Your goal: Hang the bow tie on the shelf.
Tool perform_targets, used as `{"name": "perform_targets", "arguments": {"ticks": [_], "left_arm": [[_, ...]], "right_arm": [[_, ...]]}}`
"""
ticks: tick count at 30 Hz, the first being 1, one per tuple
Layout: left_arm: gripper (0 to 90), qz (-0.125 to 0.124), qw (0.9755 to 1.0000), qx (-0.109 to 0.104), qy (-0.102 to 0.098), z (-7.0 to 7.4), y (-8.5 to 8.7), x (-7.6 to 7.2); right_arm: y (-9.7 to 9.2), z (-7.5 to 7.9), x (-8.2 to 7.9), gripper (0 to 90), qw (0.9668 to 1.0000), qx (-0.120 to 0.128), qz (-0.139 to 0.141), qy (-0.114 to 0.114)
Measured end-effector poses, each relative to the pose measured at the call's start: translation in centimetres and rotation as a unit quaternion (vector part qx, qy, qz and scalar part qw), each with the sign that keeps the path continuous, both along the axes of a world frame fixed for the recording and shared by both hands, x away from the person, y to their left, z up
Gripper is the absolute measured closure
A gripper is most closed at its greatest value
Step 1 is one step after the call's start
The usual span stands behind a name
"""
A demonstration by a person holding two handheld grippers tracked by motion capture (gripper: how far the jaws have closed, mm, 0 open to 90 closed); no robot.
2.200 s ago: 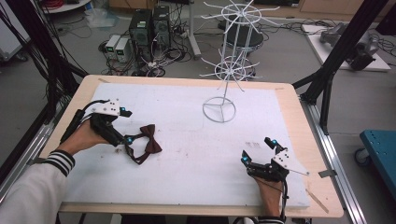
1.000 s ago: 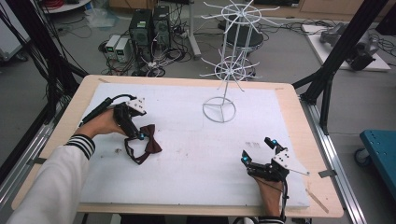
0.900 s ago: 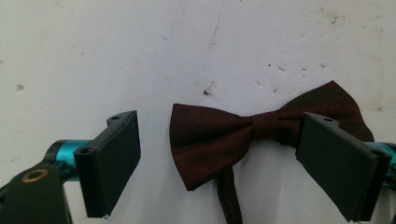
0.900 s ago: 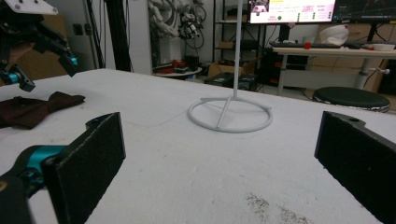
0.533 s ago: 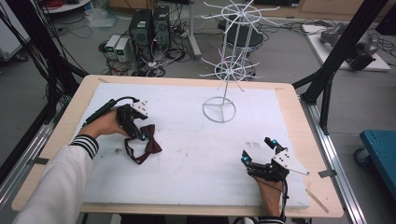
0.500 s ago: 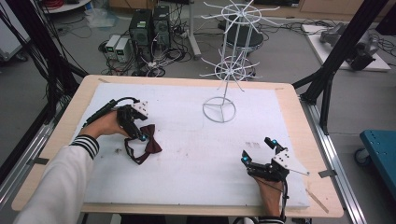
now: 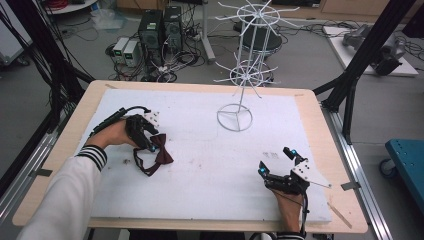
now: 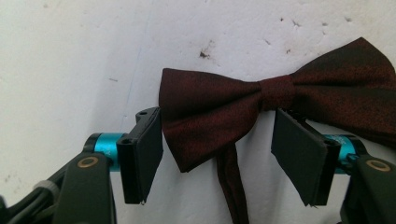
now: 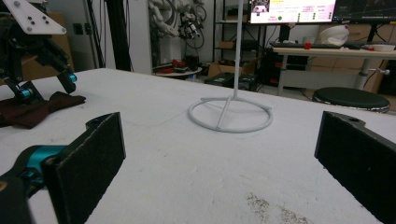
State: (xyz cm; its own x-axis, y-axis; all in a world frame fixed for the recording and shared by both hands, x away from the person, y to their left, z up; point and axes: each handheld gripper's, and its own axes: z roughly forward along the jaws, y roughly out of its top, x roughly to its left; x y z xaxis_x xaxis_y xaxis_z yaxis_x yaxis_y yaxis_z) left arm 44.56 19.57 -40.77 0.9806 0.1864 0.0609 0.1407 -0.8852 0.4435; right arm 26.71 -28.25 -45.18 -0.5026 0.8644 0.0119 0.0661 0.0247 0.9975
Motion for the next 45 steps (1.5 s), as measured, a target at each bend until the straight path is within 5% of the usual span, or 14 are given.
{"name": "perform_targets", "arguments": {"ticks": [7,17,25,32,37,45], "left_arm": [[48.0,0.005,0.9999,0.014,0.001,-0.3,-0.2,0.1],[82.6,0.028,0.9986,0.039,-0.020,0.0,-0.7,-0.2],[83.9,0.047,0.9982,0.037,-0.009,0.3,-0.7,-0.3],[83.8,0.065,0.9978,0.009,-0.012,0.7,-0.4,-0.9],[83.8,0.062,0.9978,0.000,-0.020,1.9,-0.9,-2.0],[83.7,0.099,0.9941,-0.036,-0.026,4.3,-0.8,-3.8]], "right_arm": [[0.0,0.0,0.0,1.1,1.0000,0.000,0.000,0.000],[0.0,0.0,0.0,1.1,1.0000,-0.001,0.000,0.000],[0.0,0.0,0.0,1.1,1.0000,-0.001,0.000,0.002],[-0.1,0.0,0.0,1.1,1.0000,0.003,0.000,0.000],[-0.1,0.0,0.0,1.1,1.0000,0.006,-0.001,0.002],[-0.4,0.0,0.1,1.1,0.9997,0.023,-0.004,0.006]]}}
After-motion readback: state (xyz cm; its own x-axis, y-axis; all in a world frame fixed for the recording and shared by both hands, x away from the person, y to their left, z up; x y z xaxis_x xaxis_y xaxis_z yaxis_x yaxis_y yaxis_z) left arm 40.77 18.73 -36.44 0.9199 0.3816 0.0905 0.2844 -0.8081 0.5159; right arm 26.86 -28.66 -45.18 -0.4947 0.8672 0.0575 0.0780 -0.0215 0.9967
